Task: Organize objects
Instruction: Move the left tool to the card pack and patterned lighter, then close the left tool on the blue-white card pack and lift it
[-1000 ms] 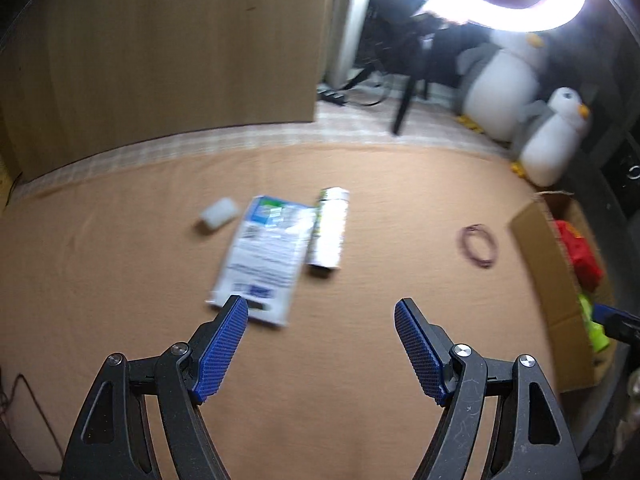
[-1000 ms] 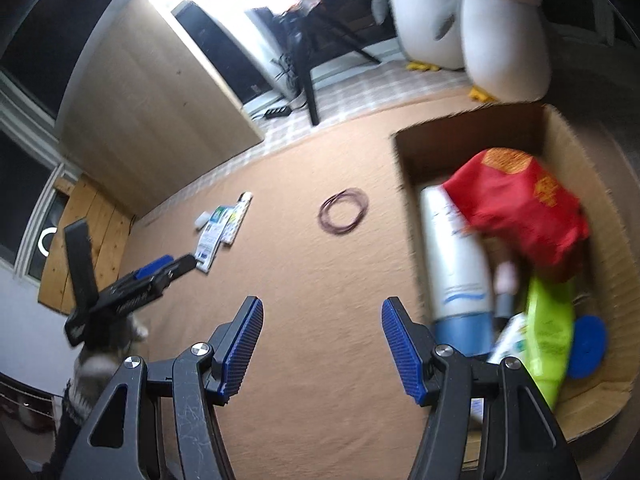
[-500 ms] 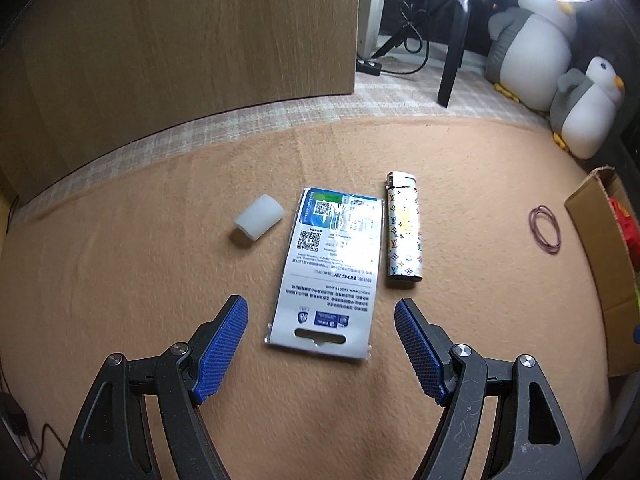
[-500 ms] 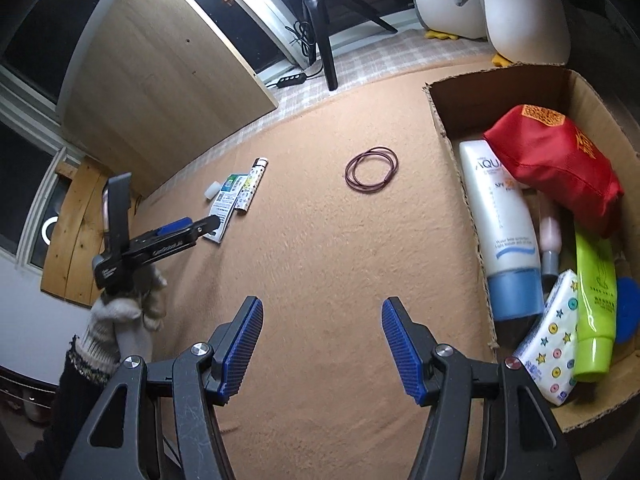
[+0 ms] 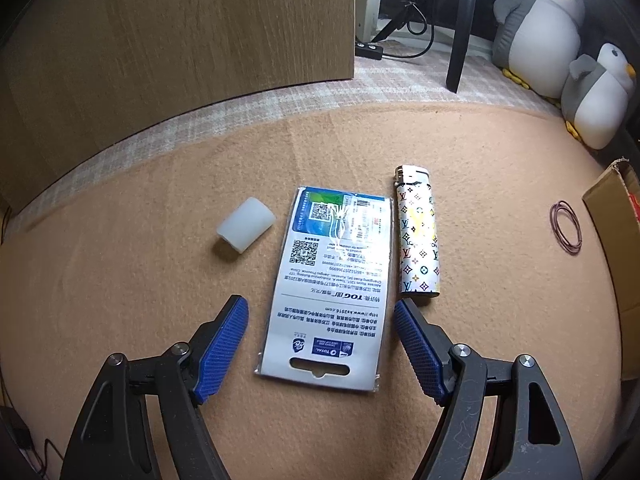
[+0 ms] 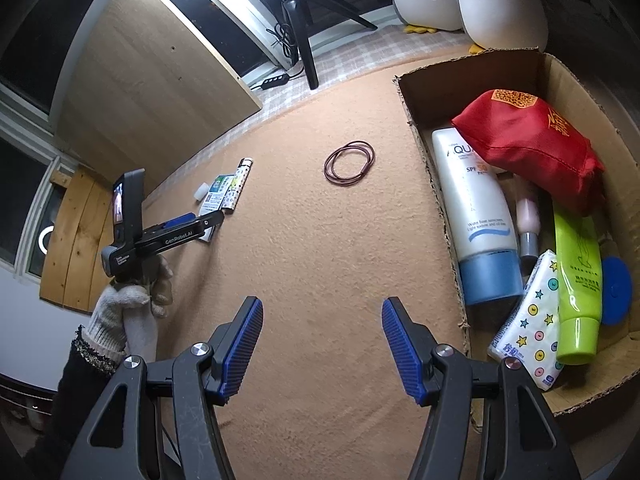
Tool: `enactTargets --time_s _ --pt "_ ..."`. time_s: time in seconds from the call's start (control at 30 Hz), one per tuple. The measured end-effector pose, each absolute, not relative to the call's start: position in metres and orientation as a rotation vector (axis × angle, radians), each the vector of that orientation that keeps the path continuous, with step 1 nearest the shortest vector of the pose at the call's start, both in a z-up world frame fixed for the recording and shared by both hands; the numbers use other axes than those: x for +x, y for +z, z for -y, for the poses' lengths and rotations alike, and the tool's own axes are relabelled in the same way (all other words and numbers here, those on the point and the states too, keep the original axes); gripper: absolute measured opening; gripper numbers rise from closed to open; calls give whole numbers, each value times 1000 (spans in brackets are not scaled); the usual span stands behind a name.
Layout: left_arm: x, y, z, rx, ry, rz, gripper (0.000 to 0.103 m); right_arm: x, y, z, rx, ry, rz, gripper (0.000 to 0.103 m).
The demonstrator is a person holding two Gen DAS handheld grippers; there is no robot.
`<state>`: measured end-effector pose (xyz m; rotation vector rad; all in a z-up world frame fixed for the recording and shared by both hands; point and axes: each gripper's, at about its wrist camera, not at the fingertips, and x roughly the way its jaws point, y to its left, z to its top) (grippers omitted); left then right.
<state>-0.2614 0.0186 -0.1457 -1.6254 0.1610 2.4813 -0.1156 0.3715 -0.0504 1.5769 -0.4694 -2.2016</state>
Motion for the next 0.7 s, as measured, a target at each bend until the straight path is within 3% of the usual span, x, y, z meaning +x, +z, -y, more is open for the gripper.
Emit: enactTargets --time_s 0.1,0.27,0.7 --pt "-262 -145 -21 -1615 2480 -165 76 -115 -50 -372 1581 -2203 469 58" --pt "-263 -143 -25 -1593 2468 -171 61 -111 -50 -373 1584 -2207 470 58" --pt "-229 -145 -21 -1572 2508 -124 59 -112 -51 -369 1568 -2206 464 58"
